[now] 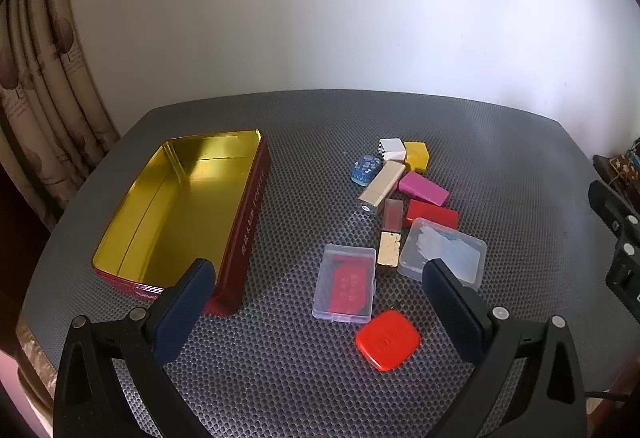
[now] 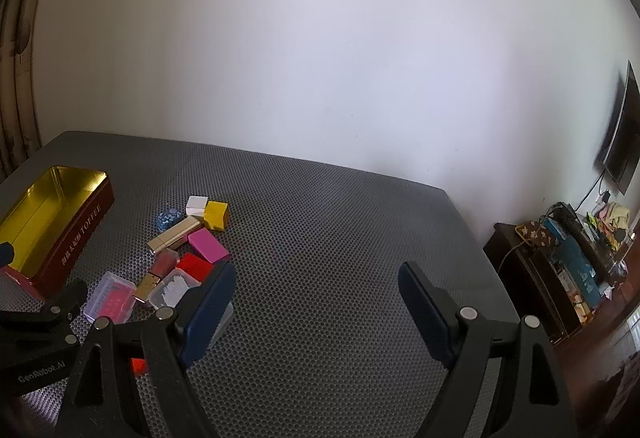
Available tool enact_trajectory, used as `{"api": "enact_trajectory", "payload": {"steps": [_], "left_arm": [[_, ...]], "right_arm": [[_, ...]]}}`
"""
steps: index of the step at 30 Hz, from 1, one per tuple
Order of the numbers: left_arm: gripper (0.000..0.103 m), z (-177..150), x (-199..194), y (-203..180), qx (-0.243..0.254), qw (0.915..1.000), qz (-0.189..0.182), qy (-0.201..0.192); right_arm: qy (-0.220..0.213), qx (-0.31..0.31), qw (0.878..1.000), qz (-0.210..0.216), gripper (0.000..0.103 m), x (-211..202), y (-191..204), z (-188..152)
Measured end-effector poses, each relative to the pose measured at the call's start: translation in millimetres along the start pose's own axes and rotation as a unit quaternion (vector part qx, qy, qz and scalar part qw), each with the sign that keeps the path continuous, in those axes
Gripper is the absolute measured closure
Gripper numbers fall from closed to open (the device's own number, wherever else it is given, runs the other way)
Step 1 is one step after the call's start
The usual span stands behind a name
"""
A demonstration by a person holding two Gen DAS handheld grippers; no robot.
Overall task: Organize rigid objects
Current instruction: 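Reach the left tool toward the red square case and grasp it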
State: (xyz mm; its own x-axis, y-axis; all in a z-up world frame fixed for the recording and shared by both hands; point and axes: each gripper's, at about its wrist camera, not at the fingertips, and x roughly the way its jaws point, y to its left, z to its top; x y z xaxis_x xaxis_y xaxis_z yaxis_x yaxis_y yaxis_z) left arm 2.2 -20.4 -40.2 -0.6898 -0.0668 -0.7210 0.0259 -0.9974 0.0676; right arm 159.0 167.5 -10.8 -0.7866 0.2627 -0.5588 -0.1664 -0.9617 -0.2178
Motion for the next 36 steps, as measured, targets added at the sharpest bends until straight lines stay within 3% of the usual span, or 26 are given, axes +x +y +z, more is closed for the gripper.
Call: {"api": "enact_trajectory", "payload": {"steps": [9, 13, 18, 24, 28, 31, 34, 36], "left_arm": [[0.000, -11.9, 6.1, 5.7, 0.009, 0.9999, -0.008, 0.009], [0.000, -26.0, 14.4, 12.8, 0.021, 0.9987, -0.040, 0.023], [0.000, -44.9, 17.0, 21.3, 0.026, 0.9979, -0.048, 0.034], [0.000, -58.0, 25.6, 13.1, 0.027, 0.9929, -0.103, 0.053], [0.001, -62.4, 34.7, -1.4, 0.035, 0.9918, -0.102, 0.067], [0.009, -64.6, 48.8, -10.7, 0.021, 0.9883, -0.118, 0.095], [0.020, -64.5, 58.2, -21.9, 0.018, 0.9908, -0.095, 0.095], [0.020, -64.3, 61.5, -27.7, 0.021, 0.9915, -0.085, 0.096]], "right_arm": [[0.011, 0.004, 1.000, 0.005, 0.017, 10.4, 2.2, -6.1], [0.017, 0.010, 1.000, 0.010, 0.017, 16.5, -1.0, -11.2], [0.016, 0.018, 1.000, 0.015, 0.017, 22.4, -8.7, -18.9], [0.028, 0.036, 0.998, 0.033, 0.017, 34.0, -15.4, -30.5], [0.026, 0.042, 0.998, 0.038, 0.017, 35.1, -21.9, -37.2], [0.026, 0.052, 0.997, 0.045, 0.017, 36.4, -27.4, -42.3], [0.030, 0.062, 0.996, 0.052, 0.017, 38.3, -32.6, -48.3], [0.031, 0.068, 0.996, 0.055, 0.017, 39.8, -35.8, -51.4]]}}
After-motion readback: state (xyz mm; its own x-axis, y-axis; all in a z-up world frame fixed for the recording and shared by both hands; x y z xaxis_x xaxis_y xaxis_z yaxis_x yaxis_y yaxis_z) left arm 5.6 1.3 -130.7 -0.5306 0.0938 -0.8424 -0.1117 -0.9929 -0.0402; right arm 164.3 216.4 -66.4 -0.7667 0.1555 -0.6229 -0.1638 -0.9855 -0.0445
